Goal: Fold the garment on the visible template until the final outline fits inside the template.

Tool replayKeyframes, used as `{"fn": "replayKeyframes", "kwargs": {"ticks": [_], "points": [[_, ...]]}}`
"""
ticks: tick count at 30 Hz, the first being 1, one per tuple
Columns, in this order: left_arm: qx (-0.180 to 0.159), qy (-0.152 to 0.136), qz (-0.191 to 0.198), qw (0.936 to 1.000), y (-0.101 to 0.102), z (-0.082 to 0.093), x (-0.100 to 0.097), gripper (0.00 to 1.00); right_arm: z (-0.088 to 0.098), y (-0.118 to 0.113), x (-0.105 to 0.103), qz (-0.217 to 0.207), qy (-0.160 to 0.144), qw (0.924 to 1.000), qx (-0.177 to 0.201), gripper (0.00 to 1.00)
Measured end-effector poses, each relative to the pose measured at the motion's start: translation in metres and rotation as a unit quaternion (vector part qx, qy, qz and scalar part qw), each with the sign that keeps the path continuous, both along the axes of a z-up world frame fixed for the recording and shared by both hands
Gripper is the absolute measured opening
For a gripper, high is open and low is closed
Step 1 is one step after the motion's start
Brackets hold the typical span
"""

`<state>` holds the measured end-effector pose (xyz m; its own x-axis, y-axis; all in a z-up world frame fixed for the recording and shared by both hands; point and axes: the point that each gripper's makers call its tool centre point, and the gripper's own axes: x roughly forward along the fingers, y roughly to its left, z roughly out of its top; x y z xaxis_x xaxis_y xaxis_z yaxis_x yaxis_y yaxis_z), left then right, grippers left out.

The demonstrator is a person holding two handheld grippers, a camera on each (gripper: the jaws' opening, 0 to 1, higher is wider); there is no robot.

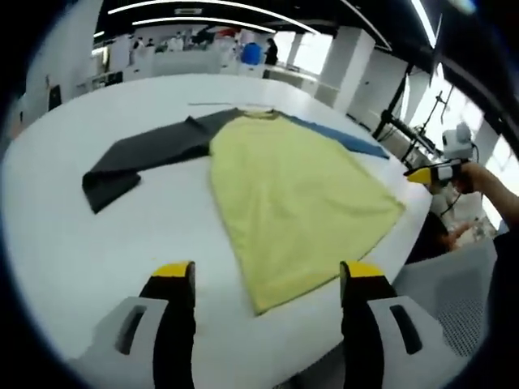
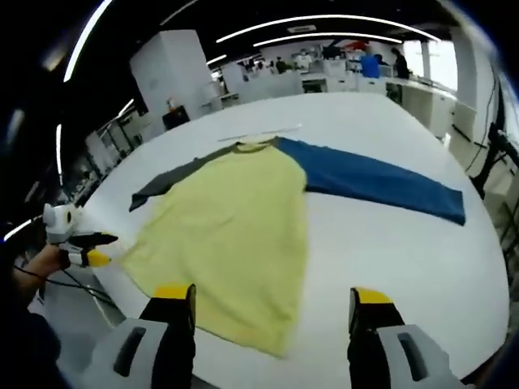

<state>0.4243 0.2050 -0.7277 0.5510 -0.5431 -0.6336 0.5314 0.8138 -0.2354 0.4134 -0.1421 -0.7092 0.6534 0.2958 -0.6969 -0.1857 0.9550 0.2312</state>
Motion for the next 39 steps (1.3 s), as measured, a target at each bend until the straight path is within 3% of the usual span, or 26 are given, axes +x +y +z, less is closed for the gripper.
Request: {"fn": "replayKeyframes", "kwargs": {"ticks": [10,19,26,32,39], "points": [[-0.018,-0.038,-0.008,0.9991,-0.007,0.015,0.006,0.88,0.001,-0.043,0.020,-0.010,-0.012,0.9994,-0.032,0.89],[-0.021,-0.085,-0.031,0.9957,-0.016,0.033,0.012,0.94,0.006,-0.094,0.046,-0.042,-0.031,0.9978,-0.040,0.92],[-0.018,-0.091,-0.041,0.9948,-0.021,0.035,0.015,0.96,0.006,-0.131,0.065,-0.077,-0.040,0.9951,-0.047,0.88],[-0.016,-0.090,-0.053,0.9944,-0.027,0.035,0.013,0.99,-0.001,-0.167,0.080,-0.123,-0.034,0.9901,-0.059,0.79],[-0.015,-0.100,-0.067,0.9926,-0.028,0.038,0.016,0.99,-0.010,-0.197,0.093,-0.182,-0.024,0.9823,-0.038,0.67]]}}
